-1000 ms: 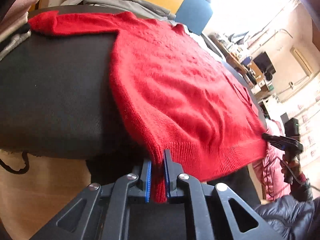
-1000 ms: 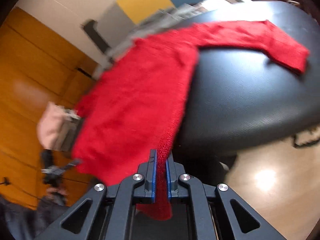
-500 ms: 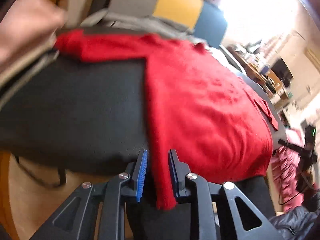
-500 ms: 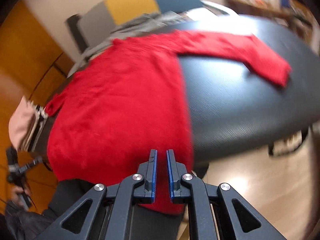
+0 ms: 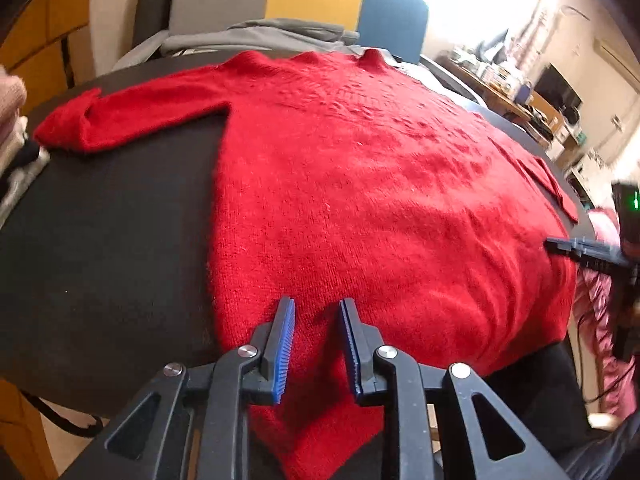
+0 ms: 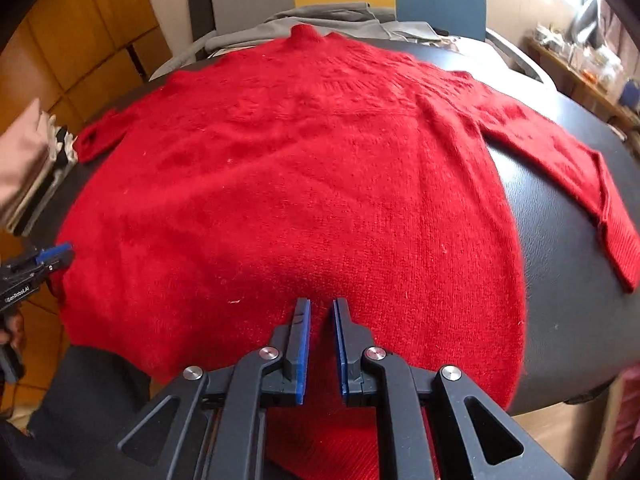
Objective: Fold clothes
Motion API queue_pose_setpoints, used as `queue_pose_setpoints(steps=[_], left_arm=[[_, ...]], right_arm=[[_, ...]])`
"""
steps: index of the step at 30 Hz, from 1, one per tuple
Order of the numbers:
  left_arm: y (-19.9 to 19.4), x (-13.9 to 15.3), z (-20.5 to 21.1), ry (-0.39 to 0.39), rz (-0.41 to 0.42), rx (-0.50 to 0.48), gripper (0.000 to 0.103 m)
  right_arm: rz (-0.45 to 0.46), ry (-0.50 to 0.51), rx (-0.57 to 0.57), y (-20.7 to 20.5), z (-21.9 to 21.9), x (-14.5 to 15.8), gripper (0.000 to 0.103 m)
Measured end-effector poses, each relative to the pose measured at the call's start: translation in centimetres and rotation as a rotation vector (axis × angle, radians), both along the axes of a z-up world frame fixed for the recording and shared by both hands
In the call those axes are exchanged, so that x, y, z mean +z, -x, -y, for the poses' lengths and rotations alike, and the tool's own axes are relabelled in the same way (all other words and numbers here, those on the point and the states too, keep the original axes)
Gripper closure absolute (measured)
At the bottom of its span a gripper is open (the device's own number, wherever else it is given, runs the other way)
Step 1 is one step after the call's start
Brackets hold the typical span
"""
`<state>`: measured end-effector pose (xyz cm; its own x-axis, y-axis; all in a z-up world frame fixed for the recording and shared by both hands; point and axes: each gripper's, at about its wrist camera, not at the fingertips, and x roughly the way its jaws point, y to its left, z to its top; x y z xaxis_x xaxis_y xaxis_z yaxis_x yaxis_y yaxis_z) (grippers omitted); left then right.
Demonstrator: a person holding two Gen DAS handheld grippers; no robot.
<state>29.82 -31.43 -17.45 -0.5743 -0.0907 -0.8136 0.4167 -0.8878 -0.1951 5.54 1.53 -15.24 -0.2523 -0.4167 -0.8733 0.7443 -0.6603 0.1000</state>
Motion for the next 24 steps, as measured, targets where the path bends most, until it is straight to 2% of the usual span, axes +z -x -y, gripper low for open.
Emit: queue_pose_setpoints(steps=[3,7,11,13,15,16,17,18,19,20,22,24], left_arm=[[0.6,-0.2,-0.4,0.009,0.010,-0.002,0.079],[3.0,1.0,-3.0,0.028,-0.049,-0.091,0.079],[5.8,1.3,-5.0,0.102,-0.052,-0.162,0.075],[6.9,0.7,-5.4,0.096,-0.038,-0.170,0.072],[7.3,-0.4,-5.5,0.081,-0.018,-0.153,0.067],[7.2,-0.8,-5.5,0.076,-0.028,-0.144,0.065],[7.0,-0.9,-5.6,0.069,-0.051,-0.140,0.059],[6.9,-1.0,-5.7,0.067,-0.065,-0.139,0.056],[6.8,-1.1,-5.9,0.073,-0.074,-0.139,0.056],[6.7,-1.2,-6.0,0.083,-0.080,-0.138,0.056],[6.7,-1.3,-6.4,0.101,-0.087,-0.130,0.054],[6.7,-1.3,-6.7,0.113,-0.087,-0.124,0.051]], right_arm=[[0.011,0.017,-0.016,0.1,-0.4,-0.1,0.091],[0.029,0.047,-0.041,0.2,-0.9,-0.2,0.090],[0.044,0.076,-0.065,0.5,-1.1,-0.4,0.090],[0.054,0.094,-0.076,0.5,-1.2,-0.5,0.088],[0.085,0.137,-0.065,0.4,-1.2,-0.6,0.078],[0.105,0.166,-0.051,0.3,-1.1,-0.6,0.061],[0.125,0.195,-0.037,0.2,-1.1,-0.6,0.037],[0.139,0.215,-0.019,0.0,-0.9,-0.6,0.025],[0.127,0.191,0.020,-0.6,-0.1,-0.6,0.004],[0.105,0.157,0.058,-1.3,0.8,-0.7,0.000],[-0.031,0.008,0.111,-3.4,3.0,-1.3,0.000],[-0.134,-0.056,0.125,-5.0,3.9,-1.9,0.000]])
